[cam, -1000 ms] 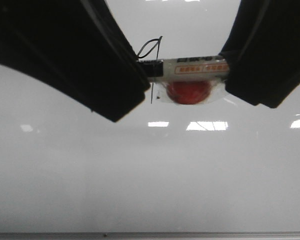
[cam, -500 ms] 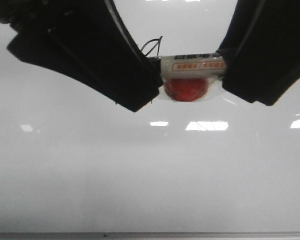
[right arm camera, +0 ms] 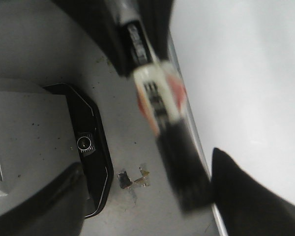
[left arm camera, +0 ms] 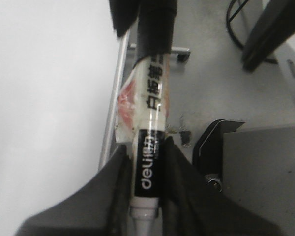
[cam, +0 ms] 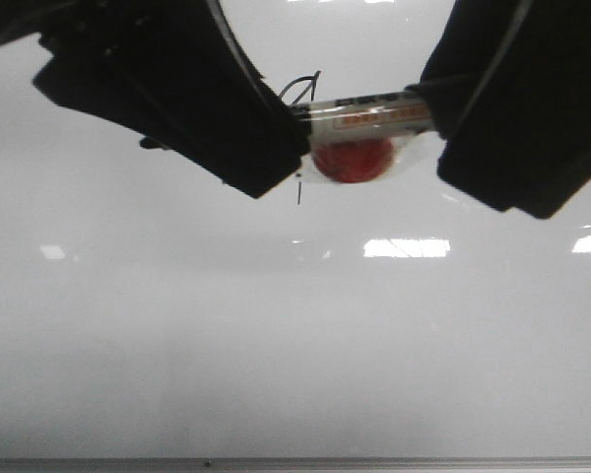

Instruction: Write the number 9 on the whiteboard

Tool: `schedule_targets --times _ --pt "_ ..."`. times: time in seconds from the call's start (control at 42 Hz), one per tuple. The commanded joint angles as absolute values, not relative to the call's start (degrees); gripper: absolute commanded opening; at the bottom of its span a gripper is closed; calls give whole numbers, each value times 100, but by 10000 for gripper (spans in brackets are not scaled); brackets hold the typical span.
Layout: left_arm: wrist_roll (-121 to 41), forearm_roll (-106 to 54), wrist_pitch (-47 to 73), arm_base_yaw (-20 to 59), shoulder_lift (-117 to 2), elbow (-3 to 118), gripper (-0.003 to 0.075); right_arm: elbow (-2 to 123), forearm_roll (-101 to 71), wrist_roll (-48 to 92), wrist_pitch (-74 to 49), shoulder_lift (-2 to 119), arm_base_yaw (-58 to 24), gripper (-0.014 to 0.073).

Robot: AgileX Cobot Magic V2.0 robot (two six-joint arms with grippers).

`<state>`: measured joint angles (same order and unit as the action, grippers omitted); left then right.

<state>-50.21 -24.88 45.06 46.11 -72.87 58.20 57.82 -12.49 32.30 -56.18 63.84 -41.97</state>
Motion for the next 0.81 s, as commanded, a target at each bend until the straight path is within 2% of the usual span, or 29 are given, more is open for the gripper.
schedule_targets --times 0.0,0.143,0.238,0.381,0.524,0.643,0.786 --pt "-3697 -1176 4227 4598 -6791 6014 18 5974 -969 2621 -5737 5926 -3809 602" --pt "-780 1720 4589 4528 -6201 6014 18 5974 -779 2215 -5942 5378 -3150 602" --pt "427 2406 4652 3860 -5994 6014 18 5974 -779 2215 -5931 5196 -3068 602" --pt "660 1926 4181 2113 -5997 5897 18 5956 -779 2215 -5910 5197 -3068 602" --pt "502 528 2475 455 -5997 5106 18 5956 -779 2215 -5883 5197 -3068 602" --pt "478 321 937 223 -6237 4394 18 5956 -779 2215 -5837 5197 -3068 602" --pt "478 321 208 223 -6951 4278 18 5956 -779 2215 -5782 5197 -3068 602"
